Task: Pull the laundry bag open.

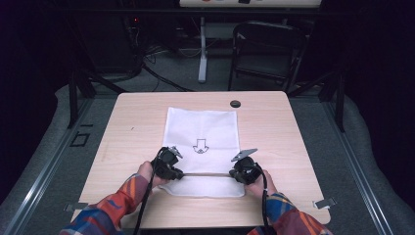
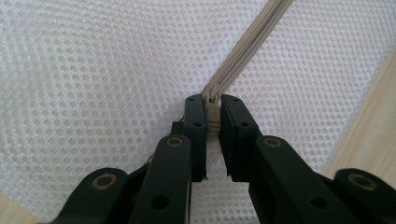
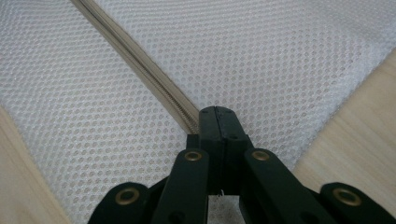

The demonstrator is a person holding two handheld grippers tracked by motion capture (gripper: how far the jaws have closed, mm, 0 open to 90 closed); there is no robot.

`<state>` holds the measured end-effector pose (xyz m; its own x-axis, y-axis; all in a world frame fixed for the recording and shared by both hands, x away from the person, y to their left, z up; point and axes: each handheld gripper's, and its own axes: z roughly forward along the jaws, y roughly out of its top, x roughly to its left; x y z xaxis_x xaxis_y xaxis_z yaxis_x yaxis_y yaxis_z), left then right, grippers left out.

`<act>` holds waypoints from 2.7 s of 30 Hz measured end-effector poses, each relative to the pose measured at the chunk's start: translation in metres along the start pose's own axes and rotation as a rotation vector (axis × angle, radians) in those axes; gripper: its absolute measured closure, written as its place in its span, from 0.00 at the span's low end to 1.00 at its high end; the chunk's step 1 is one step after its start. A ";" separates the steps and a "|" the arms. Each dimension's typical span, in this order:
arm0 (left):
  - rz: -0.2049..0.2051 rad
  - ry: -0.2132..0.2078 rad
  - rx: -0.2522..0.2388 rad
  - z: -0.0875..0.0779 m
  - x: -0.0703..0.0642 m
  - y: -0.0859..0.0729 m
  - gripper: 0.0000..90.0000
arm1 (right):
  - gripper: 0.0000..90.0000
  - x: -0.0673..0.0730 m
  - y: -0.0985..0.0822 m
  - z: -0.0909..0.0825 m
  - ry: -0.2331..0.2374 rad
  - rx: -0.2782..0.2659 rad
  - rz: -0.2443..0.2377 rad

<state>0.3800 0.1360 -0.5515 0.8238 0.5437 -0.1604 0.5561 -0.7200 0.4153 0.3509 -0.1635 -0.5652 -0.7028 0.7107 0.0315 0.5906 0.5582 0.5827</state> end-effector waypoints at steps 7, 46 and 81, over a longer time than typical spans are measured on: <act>-0.015 0.011 0.008 -0.004 0.003 -0.005 0.90 | 1.00 0.000 0.000 0.000 0.003 -0.001 0.005; -0.103 0.073 -0.008 -0.032 0.024 -0.041 0.90 | 1.00 0.000 0.002 0.000 0.002 0.016 -0.009; -0.185 0.177 -0.092 -0.058 0.041 -0.062 0.21 | 0.20 -0.006 0.006 -0.021 -0.015 0.012 -0.047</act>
<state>0.3726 0.2275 -0.5323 0.6722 0.7353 -0.0859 0.6767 -0.5633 0.4741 0.3506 -0.1735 -0.5448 -0.7238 0.6900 -0.0084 0.5617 0.5962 0.5737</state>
